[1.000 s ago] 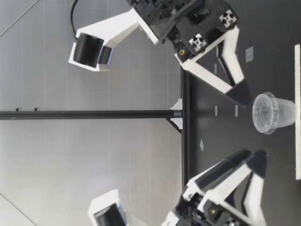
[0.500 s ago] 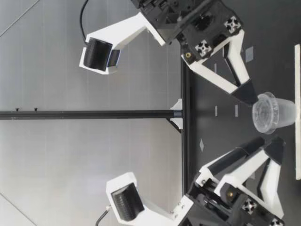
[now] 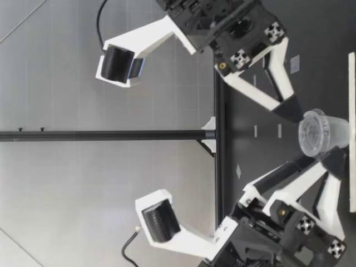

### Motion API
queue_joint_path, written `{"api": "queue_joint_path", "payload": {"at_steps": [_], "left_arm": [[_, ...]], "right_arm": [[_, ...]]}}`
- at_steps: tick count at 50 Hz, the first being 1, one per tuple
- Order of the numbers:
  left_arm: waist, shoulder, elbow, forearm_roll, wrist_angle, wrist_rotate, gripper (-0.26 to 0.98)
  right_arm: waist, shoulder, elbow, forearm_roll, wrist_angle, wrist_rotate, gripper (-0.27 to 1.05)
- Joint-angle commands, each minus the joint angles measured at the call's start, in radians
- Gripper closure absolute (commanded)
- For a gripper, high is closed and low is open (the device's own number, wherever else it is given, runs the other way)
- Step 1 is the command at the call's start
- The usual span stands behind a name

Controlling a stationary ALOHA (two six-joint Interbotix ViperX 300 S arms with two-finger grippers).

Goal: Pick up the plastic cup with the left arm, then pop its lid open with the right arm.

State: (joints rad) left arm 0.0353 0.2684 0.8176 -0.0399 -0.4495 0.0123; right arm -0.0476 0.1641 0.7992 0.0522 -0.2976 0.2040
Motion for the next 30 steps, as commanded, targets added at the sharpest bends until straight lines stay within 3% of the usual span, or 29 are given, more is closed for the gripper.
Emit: {"api": "queue_joint_path", "payload": {"at_steps": [1, 30], "left_arm": [[0.003, -0.009, -0.018, 0.002, -0.005, 0.0, 0.12], [0.005, 0.028, -0.048, 0.0, -0.014, -0.003, 0.12]], "right_arm": [[-0.006, -0.011, -0.003, 0.0, -0.009, 0.002, 0.93], [-0.006, 0.005, 0.005, 0.0, -0.012, 0.003, 0.93]]}}
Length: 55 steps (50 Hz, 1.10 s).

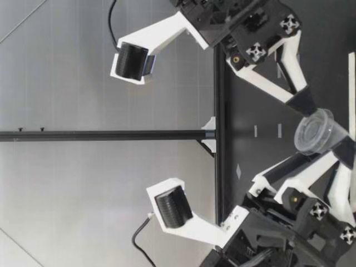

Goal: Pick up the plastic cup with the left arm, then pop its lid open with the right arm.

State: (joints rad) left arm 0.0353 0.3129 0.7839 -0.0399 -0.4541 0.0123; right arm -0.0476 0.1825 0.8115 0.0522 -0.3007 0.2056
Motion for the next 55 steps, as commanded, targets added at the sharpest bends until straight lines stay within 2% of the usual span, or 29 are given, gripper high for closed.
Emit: {"api": "queue_joint_path", "payload": {"at_steps": [1, 40, 55], "left_arm": [[0.003, -0.017, -0.014, 0.0, -0.009, -0.002, 0.12], [0.003, -0.023, -0.04, 0.002, 0.031, 0.008, 0.14], [0.002, -0.02, -0.057, 0.003, 0.046, 0.015, 0.34]], "right_arm": [[-0.006, -0.012, -0.008, 0.0, -0.009, 0.003, 0.93], [-0.006, 0.017, -0.018, 0.0, -0.011, 0.02, 0.93], [-0.006, 0.012, -0.018, 0.0, -0.009, 0.02, 0.93]]}}
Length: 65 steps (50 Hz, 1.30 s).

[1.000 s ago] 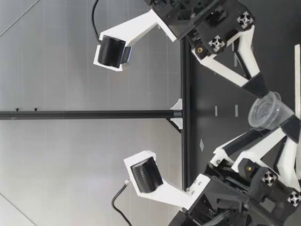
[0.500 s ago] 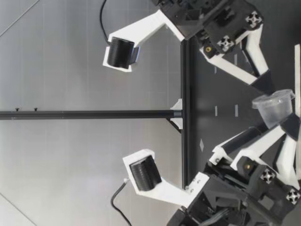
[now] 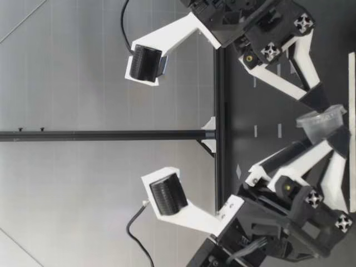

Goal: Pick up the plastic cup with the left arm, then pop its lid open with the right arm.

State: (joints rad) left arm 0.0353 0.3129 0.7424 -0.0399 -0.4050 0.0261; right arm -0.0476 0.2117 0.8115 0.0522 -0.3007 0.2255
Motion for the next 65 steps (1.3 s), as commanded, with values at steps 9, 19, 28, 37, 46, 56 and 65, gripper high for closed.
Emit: {"api": "queue_joint_path", "payload": {"at_steps": [9, 19, 28, 37, 46, 56, 65], "left_arm": [[-0.002, -0.031, -0.008, 0.003, 0.017, 0.002, 0.43], [-0.003, -0.175, 0.064, 0.006, -0.034, 0.017, 0.54], [-0.003, -0.357, 0.189, 0.005, -0.368, 0.057, 0.56], [-0.003, -0.387, 0.258, 0.005, -0.62, 0.103, 0.56], [-0.003, -0.362, 0.23, 0.006, -0.62, 0.109, 0.56], [-0.003, -0.348, 0.221, 0.009, -0.62, 0.109, 0.56], [-0.003, -0.347, 0.225, 0.009, -0.62, 0.109, 0.56]], "right_arm": [[-0.006, -0.063, -0.009, 0.0, 0.017, 0.008, 0.93], [-0.005, -0.377, 0.118, 0.032, 0.095, 0.147, 0.9], [0.021, -0.577, 0.311, 0.054, -0.158, 0.537, 0.58], [0.061, -0.402, 0.356, 0.017, -0.594, 0.871, 0.05], [0.055, -0.15, 0.186, -0.008, -0.833, 0.882, 0.09], [0.011, -0.11, 0.124, -0.018, -0.881, 0.879, 0.09], [-0.017, -0.172, 0.13, -0.064, -0.856, 0.871, 0.09]]}}
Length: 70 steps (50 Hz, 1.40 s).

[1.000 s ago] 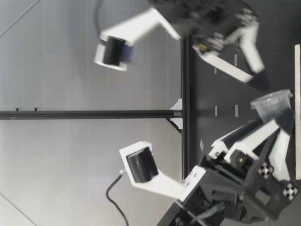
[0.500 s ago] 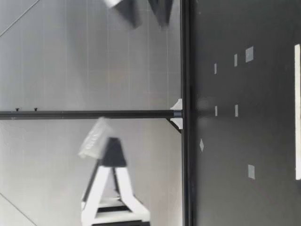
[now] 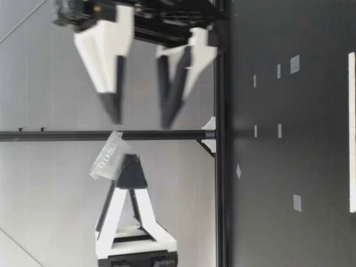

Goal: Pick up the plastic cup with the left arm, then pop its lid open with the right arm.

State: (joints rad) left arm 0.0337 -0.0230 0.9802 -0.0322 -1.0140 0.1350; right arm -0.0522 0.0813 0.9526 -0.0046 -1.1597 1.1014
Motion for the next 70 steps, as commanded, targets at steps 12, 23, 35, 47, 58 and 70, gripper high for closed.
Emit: {"api": "queue_joint_path", "payload": {"at_steps": [12, 23, 35, 47, 58, 70], "left_arm": [[-0.002, -0.005, -0.018, 0.002, -0.009, -0.002, 0.56], [-0.002, -0.005, -0.015, 0.003, -0.011, -0.009, 0.56], [-0.008, -0.003, -0.017, 0.002, -0.011, -0.026, 0.56], [-0.008, -0.003, -0.017, 0.003, -0.009, -0.132, 0.56], [-0.008, -0.003, -0.012, 0.003, -0.009, -0.155, 0.56], [-0.008, 0.0, -0.015, 0.002, -0.009, -0.15, 0.56]], "right_arm": [[-0.012, -0.038, -0.049, -0.046, 0.005, -0.011, 0.09], [-0.012, -0.16, -0.048, -0.1, -0.144, -0.048, 0.09], [-0.037, -0.318, 0.028, -0.127, -0.035, -0.331, 0.09], [-0.044, -0.376, 0.044, -0.202, 0.311, -0.818, 0.09], [-0.043, -0.354, 0.075, -0.198, 0.416, -1.083, 0.09], [-0.043, -0.37, 0.094, -0.195, 0.387, -1.052, 0.09]]}}
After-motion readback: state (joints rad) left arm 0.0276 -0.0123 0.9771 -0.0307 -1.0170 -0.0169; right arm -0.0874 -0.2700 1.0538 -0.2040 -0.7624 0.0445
